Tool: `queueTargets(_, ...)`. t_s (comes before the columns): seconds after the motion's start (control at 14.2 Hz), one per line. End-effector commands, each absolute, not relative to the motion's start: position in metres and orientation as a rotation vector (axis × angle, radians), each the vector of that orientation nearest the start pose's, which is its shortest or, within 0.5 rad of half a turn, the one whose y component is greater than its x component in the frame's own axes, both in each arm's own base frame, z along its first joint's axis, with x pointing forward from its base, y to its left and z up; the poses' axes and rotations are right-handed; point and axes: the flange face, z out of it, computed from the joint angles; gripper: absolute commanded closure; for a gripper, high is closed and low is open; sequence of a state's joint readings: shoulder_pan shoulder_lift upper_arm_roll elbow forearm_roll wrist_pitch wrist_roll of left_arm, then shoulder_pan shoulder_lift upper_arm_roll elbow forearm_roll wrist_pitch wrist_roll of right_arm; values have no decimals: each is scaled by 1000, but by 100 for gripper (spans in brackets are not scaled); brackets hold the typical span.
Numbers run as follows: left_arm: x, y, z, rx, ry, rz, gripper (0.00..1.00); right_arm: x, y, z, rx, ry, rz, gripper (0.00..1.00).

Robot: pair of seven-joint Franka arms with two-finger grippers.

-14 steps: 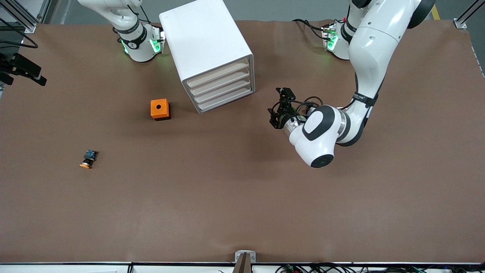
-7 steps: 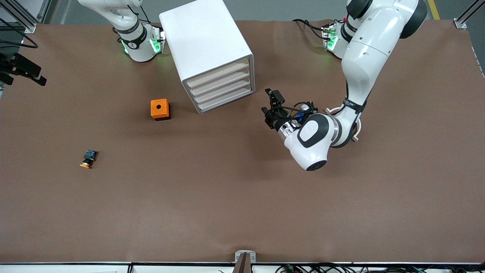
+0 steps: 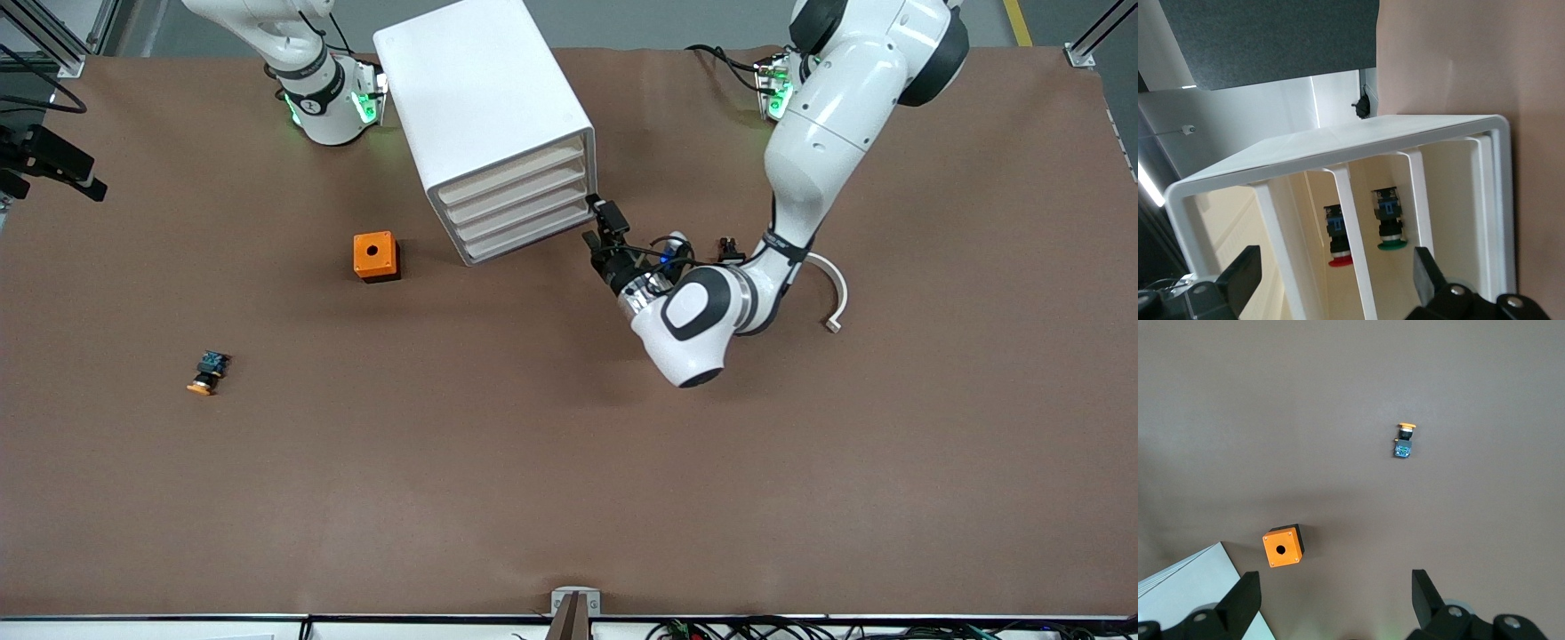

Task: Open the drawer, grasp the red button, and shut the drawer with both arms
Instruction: 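Pull the drawer open with the left gripper while the right gripper approaches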

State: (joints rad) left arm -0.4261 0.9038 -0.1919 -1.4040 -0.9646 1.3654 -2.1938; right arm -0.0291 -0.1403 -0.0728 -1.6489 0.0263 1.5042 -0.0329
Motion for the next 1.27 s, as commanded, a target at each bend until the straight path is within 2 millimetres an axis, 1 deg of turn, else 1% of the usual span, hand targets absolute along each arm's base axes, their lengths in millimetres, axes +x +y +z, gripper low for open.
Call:
queueTargets(0.0,474,-464,190,-1163,-1631,1554,0,493,-53,662,-3105,101,-15,0)
queueTargets(0.21,457,-478,181,-1167,-1600,1538,0,495,-53,664,-3105,96,-20,0)
queueTargets(0.28,456,-479,181,-1168,-1598,1537,19,495,-54,665,-3106,96,-23,0)
queueTargets(0.35,453,-482,180,-1170,-1593,1533,33,496,-55,666,-3106,98,-27,0)
queueTargets(0.49,449,-485,177,-1170,-1587,1527,52,499,-55,665,-3108,101,-27,0)
queueTargets(0.56,443,-489,177,-1176,-1577,1520,55,499,-58,664,-3107,111,-25,0)
queueTargets(0.71,433,-498,178,-1188,-1560,1509,55,499,-69,661,-3104,144,-7,0)
queueTargets(0.78,428,-502,177,-1194,-1553,1499,55,499,-69,657,-3103,146,22,0)
queueTargets(0.92,420,-508,176,-1200,-1539,1492,55,504,-69,648,-3103,142,55,0)
queueTargets(0.99,418,-510,177,-1202,-1534,1491,55,512,-70,636,-3102,147,93,0)
queueTargets(1.06,414,-512,175,-1203,-1529,1486,61,518,-71,631,-3102,147,105,0)
queueTargets(1.2,414,-511,175,-1209,-1529,1483,78,532,-69,612,-3101,139,153,0)
